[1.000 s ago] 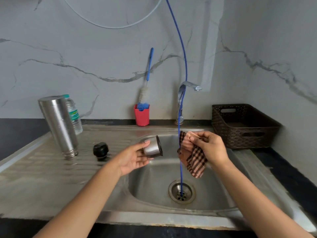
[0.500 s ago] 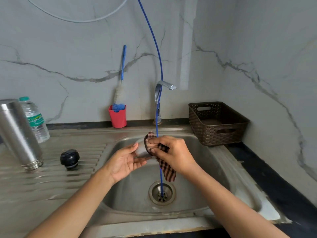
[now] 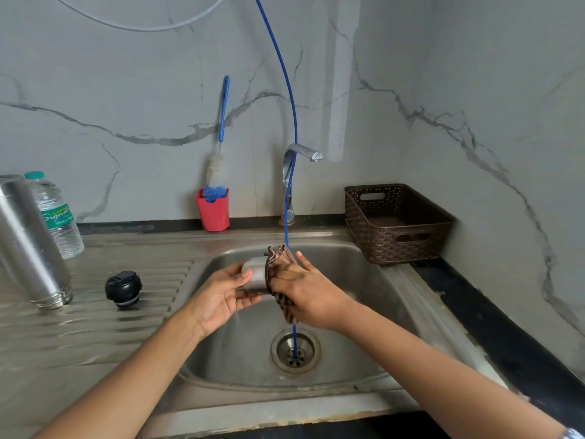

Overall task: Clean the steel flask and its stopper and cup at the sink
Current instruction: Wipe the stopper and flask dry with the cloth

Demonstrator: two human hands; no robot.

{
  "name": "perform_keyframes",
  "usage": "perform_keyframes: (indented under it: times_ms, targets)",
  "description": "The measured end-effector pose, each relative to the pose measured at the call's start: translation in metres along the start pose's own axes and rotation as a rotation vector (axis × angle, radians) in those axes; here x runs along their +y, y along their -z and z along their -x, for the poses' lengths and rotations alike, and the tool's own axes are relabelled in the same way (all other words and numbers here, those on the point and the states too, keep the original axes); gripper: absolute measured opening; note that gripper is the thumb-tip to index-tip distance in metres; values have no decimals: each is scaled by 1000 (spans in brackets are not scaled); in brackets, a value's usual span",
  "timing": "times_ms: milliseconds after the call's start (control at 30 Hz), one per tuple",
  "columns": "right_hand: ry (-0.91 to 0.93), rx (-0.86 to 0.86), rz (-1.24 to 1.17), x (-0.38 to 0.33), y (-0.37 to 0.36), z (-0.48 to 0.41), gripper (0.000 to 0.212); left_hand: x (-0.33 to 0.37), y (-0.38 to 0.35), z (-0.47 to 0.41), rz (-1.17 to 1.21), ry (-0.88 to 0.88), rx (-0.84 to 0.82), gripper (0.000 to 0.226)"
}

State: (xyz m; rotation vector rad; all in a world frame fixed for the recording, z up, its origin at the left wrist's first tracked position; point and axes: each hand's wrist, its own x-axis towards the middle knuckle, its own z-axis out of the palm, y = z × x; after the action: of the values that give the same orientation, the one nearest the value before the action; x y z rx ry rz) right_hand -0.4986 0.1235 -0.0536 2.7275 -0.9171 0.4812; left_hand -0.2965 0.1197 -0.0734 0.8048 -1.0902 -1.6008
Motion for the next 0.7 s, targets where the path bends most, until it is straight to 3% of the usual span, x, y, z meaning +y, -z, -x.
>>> perform_keyframes:
  times_ms: [67, 167, 200, 233, 300, 367, 433, 500, 600, 700]
  targets:
    - [-177, -92, -332, -5, 11, -1, 25, -3, -1, 0, -8, -29, -9, 92]
    - [-426, -183, -1150, -11, 27, 1, 20, -5, -3, 3, -32, -74, -79, 90]
    - [-456, -172, -1307, -12, 29, 2, 21, -6, -3, 4, -32, -82, -89, 90]
    - [-449, -178, -1312, -12, 28, 3, 24, -7, -3, 6, -29, -88, -92, 90]
    - [-355, -231, -970, -10, 23, 4, 35, -6, -5, 7, -30, -90, -80, 91]
    - [-162, -265, -417, -6, 14, 3, 46, -7, -8, 7, -39, -55, -33, 91]
    - [98, -140, 91, 3, 11, 4, 44, -8, -10, 5, -28, 6, 22, 86]
    - [267, -33, 441, 8, 11, 5, 41, -8, -13, 3, 4, 66, 52, 82]
    - [243, 56, 448, 10, 6, 3, 38, -8, -15, 1, 17, 48, 77, 78]
    - [-7, -10, -86, -6, 8, -5, 30, -8, -13, 3, -14, -52, 81, 77]
